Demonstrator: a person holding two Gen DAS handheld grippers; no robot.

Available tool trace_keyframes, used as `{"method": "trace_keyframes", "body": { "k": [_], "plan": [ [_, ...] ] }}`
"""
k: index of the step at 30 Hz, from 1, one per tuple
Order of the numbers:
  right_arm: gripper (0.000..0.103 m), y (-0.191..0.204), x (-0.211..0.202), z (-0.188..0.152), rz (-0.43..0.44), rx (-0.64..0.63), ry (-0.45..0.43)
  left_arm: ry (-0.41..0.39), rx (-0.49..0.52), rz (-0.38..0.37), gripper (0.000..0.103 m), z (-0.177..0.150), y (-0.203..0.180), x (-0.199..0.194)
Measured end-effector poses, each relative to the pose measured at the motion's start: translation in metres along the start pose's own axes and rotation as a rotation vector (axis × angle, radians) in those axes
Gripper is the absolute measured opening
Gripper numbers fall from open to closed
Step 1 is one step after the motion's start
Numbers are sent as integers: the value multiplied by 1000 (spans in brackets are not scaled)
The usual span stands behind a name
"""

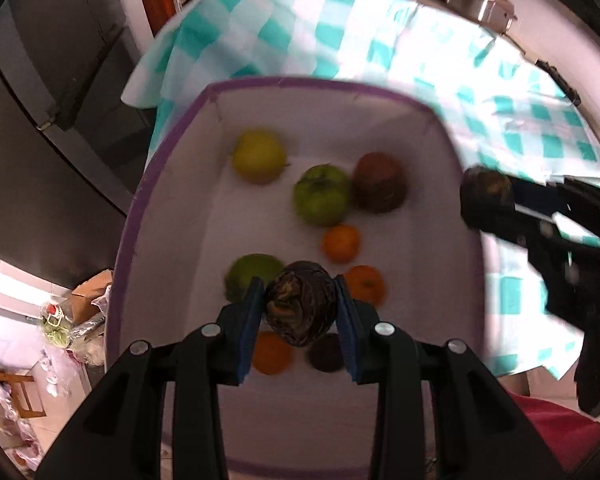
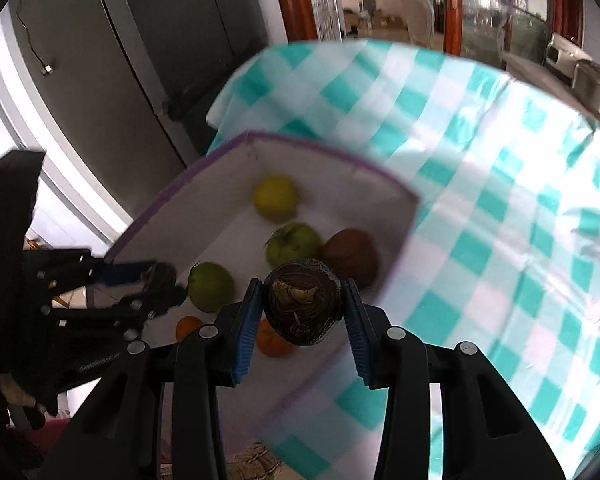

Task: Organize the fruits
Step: 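Carry both held dates over the white box, then open both grippers to drop the dates into the box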

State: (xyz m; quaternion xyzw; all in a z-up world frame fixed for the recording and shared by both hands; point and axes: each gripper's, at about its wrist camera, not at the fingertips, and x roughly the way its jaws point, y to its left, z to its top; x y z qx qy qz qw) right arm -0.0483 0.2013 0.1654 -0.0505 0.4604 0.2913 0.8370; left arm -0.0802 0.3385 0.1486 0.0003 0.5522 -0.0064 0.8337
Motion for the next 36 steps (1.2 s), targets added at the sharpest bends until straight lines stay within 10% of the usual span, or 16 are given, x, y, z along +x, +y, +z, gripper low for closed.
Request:
{"method": "trace_keyframes", "body": {
  "k": [13, 23, 32, 36],
  "plan": [
    [41, 50, 92, 10, -118, -154, 300, 128, -60, -38, 36, 37, 46, 74],
    [42, 62, 126, 20, -114, -241, 393, 151, -68, -29, 60, 44, 52, 94],
    [82, 44, 105, 18, -118, -177, 362, 36, -97, -154, 97, 40, 50, 71],
    [87, 31, 77, 22, -112, -118, 287, -112, -24, -27, 101, 44, 42, 29]
  ]
}}
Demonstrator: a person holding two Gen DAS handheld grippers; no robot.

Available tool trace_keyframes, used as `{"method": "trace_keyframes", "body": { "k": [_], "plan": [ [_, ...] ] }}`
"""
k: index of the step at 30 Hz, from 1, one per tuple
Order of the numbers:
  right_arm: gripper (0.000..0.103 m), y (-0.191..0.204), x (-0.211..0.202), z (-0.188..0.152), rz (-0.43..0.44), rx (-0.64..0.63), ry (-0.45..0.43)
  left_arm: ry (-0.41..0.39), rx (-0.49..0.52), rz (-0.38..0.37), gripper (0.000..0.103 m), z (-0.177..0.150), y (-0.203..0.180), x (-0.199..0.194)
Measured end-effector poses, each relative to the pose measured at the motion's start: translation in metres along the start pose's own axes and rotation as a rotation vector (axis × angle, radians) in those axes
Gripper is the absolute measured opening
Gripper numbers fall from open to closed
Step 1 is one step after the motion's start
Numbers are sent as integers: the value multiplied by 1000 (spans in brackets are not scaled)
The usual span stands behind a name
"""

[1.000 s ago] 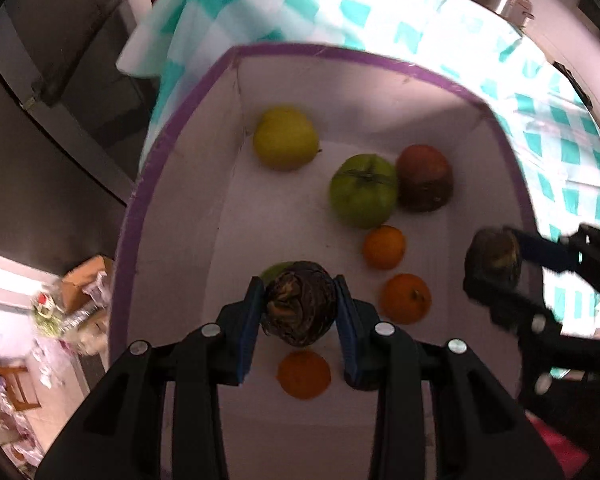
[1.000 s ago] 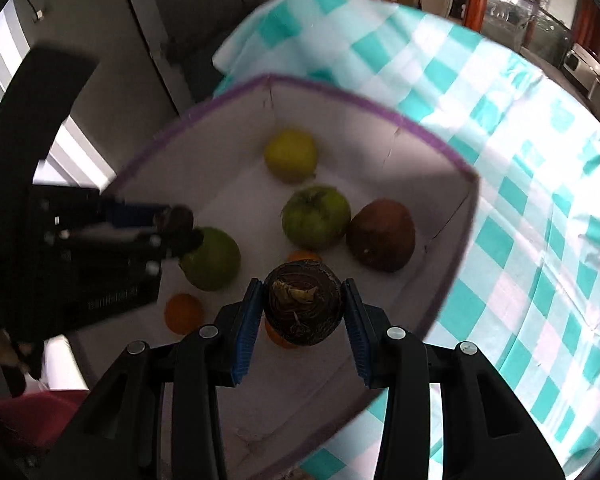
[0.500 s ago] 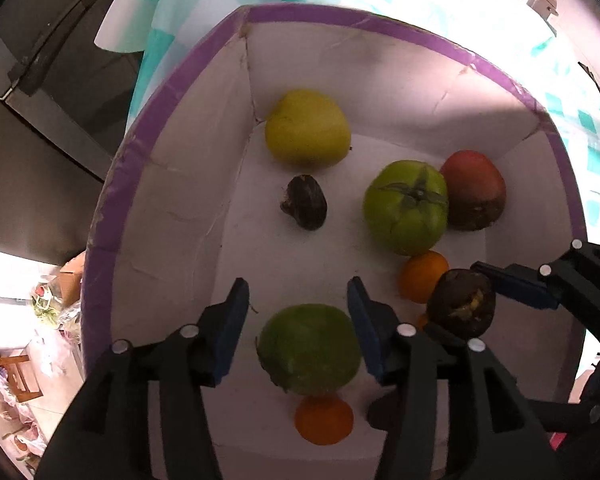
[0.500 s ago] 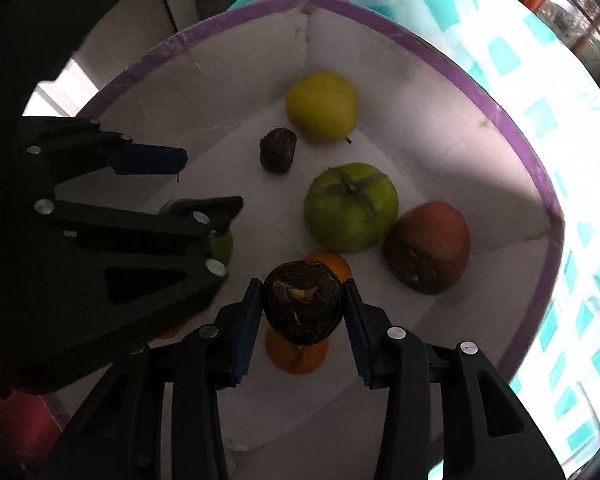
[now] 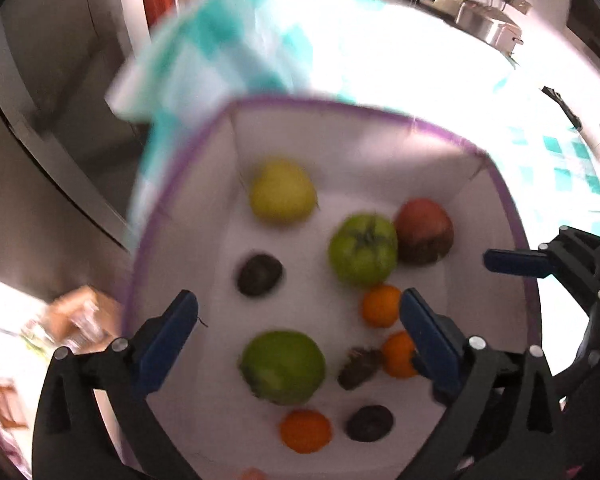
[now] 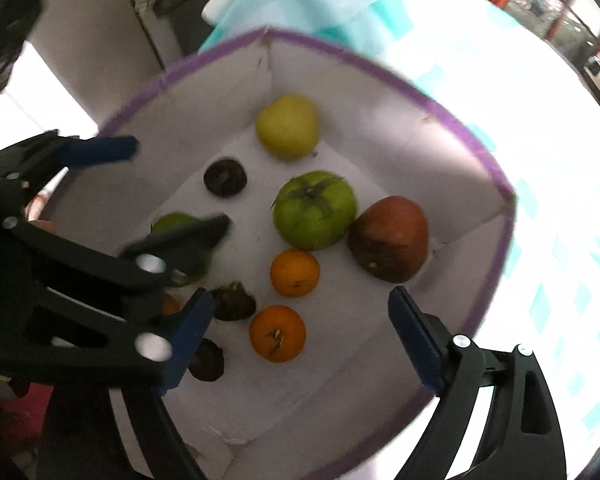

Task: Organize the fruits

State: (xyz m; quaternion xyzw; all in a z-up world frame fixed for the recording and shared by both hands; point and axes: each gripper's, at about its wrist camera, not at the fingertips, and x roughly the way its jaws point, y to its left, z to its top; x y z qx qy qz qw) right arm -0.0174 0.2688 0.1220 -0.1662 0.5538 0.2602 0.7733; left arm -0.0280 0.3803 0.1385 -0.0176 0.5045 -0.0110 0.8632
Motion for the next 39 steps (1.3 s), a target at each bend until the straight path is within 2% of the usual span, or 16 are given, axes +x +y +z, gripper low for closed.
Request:
{"method": "trace_keyframes", "body": {
  "k": [3, 6, 11, 30, 36, 38, 39],
  "plan": [
    [87, -11, -8, -3, -11, 49, -17, -41, -38, 73, 101, 3, 4, -21],
    [87, -14, -9, -3, -19, 85, -6, -27, -80, 143, 101, 5, 11, -30],
    [87, -11, -8, -5, -36, 84, 3, 35, -97, 65, 101, -9, 19, -25],
    [87, 19, 2, 1, -47, 54, 21, 51, -100, 62, 101, -28, 28, -27],
    [87, 23, 3, -3, -48, 46, 23, 48, -154, 4, 101, -31, 34, -31],
    [87, 24, 0, -5, -48, 46, 25, -4, -170, 84, 101, -35, 33, -39],
    [87, 24, -2, -7, -46, 46, 25, -13, -167, 99, 101, -35, 32, -41]
  ]
}}
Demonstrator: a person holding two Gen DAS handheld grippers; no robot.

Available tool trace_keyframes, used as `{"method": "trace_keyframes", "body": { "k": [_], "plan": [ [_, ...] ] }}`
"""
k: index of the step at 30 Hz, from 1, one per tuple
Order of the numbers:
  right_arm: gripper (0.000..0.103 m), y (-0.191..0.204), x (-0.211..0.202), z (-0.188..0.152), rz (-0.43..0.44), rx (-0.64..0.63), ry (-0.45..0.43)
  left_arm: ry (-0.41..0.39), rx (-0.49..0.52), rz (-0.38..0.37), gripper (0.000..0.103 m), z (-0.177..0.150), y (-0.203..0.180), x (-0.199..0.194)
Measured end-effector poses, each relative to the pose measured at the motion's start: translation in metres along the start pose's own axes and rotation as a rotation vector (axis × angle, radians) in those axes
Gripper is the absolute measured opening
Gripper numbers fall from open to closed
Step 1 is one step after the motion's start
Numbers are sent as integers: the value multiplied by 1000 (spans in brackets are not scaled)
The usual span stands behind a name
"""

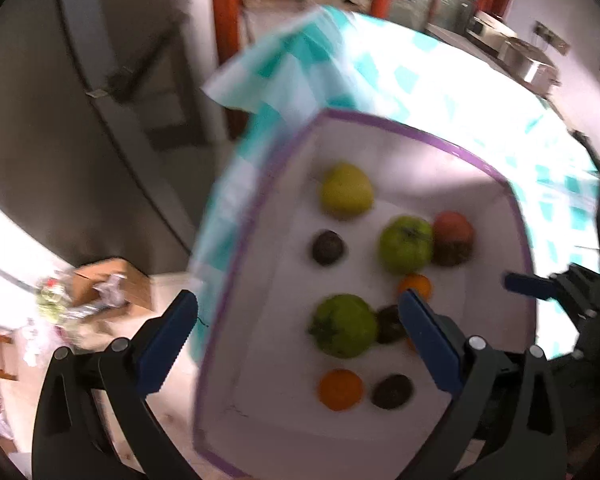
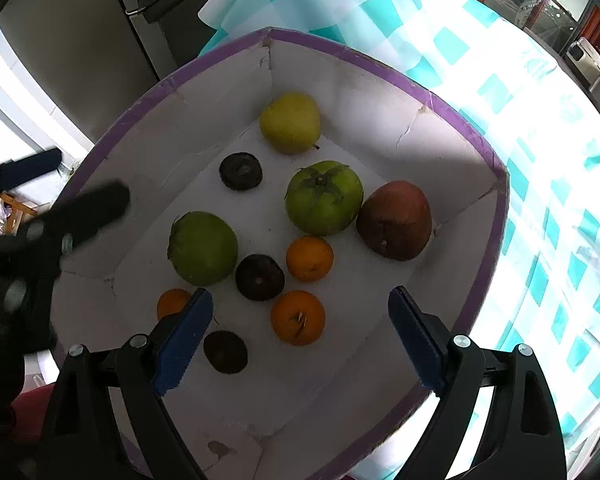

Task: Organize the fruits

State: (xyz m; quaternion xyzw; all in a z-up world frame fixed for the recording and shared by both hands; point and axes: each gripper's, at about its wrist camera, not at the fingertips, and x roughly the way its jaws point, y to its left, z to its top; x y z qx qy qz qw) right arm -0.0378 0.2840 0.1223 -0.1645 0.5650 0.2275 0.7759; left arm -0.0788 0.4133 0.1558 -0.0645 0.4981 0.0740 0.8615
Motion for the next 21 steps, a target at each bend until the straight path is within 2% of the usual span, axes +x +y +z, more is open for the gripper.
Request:
{"method": "trace_keyframes", "body": {
  "k": [2, 5, 6, 7, 8, 9, 10, 11, 12, 13, 14, 15, 17, 19, 21],
  "plan": [
    [87, -1, -5, -5, 5, 5, -12, 10, 13, 8, 101, 0, -5, -3],
    [87, -8, -25, -12, 3, 15, -79, -14, 63, 75, 101, 3, -21, -17],
    [87, -14, -35, -15, -4, 23, -120, -46, 83, 100, 101, 4, -29, -26],
    [87, -27, -52, -20, -15, 47, -194, -114, 101, 112, 101, 5, -44, -43],
    [87, -39, -65, -26, -20, 74, -252, -157, 108, 106, 101, 5, -52, -53],
    [87, -54, -80, -35, -24, 109, -319, -235, 108, 74, 101, 4, -68, -69],
    [87, -76, -93, -48, -46, 150, -379, -276, 106, 38, 101, 3, -79, -77],
    [87, -95, -100, -60, -69, 186, -406, -316, 104, -26, 101, 2, -95, -85],
    [87, -123, -105, -78, -103, 239, -420, -340, 108, -121, 101, -1, -118, -90],
    [87, -143, -106, -92, -122, 280, -421, -330, 128, -176, 101, -2, -142, -90],
    [87, -167, -105, -109, -140, 327, -410, -313, 151, -193, 101, -4, -158, -87],
    [87, -199, -99, -133, -170, 391, -374, -270, 217, -216, 101, -9, -197, -79],
    [87, -242, -91, -168, -214, 471, -329, -206, 285, -264, 101, -18, -246, -63],
    [87, -286, -77, -206, -239, 536, -274, -144, 291, -264, 101, -32, -295, -35],
    [87, -319, -56, -234, -256, 535, -217, -93, 267, -233, 101, -46, -331, 2]
  ]
}}
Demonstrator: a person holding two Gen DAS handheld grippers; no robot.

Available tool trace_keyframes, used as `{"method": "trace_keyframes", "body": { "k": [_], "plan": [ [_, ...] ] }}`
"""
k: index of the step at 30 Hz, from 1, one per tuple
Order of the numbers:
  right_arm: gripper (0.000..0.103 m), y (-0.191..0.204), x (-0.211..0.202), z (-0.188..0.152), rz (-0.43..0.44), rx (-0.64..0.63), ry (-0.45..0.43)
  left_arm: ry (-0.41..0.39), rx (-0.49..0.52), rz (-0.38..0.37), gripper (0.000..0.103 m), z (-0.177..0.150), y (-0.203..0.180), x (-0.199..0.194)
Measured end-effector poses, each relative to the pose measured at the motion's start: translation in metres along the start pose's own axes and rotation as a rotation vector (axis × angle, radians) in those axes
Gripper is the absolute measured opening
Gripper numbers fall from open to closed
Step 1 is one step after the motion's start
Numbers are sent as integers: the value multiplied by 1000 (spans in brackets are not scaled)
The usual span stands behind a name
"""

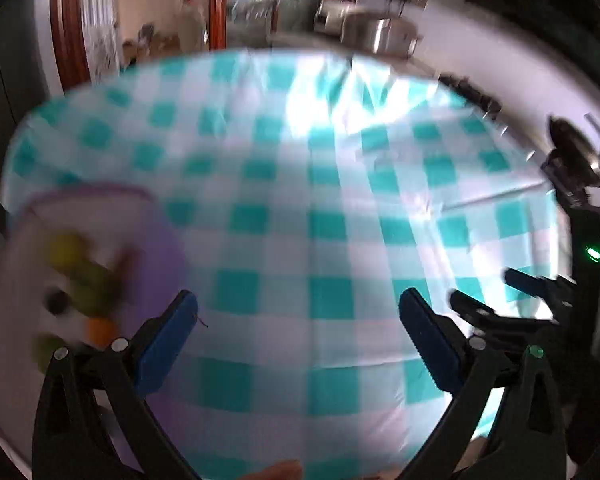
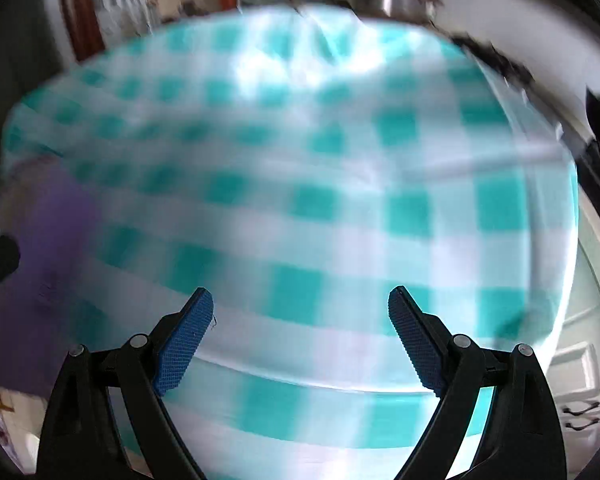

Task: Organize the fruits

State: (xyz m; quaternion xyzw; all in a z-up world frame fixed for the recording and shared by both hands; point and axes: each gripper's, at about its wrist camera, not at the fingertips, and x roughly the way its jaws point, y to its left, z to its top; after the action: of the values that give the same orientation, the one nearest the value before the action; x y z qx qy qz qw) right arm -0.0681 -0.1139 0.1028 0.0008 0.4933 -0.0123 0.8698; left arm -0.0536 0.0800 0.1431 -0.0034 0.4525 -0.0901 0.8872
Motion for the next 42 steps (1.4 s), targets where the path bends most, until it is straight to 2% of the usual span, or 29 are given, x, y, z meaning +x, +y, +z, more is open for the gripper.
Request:
{"method": "trace_keyframes", "body": {
  "k": [4, 8, 12, 17, 18, 23, 42],
  "plan": [
    [87, -38, 47, -16, -6, -27, 15, 93, -24, 60, 101, -25, -27, 75],
    [87, -49, 77, -22, 22, -38, -7, 86, -13, 114, 101, -47, -38, 109],
    [87, -47, 97, -19, 26, -35, -25, 75, 20, 144, 101, -47, -45, 133],
    [87, -47, 106, -10, 46, -37, -88, 52, -11, 141, 101, -35, -37, 148],
    [88, -50, 110, -8, 81, -21, -81, 48, -15, 146, 101, -33, -35, 150],
    [88, -51, 112, -4, 78, -19, -80, 25, -29, 164, 102, -28, -35, 154],
    [88, -54, 119, -3, 89, -22, -80, 24, -33, 171, 102, -28, -37, 157]
  ]
}}
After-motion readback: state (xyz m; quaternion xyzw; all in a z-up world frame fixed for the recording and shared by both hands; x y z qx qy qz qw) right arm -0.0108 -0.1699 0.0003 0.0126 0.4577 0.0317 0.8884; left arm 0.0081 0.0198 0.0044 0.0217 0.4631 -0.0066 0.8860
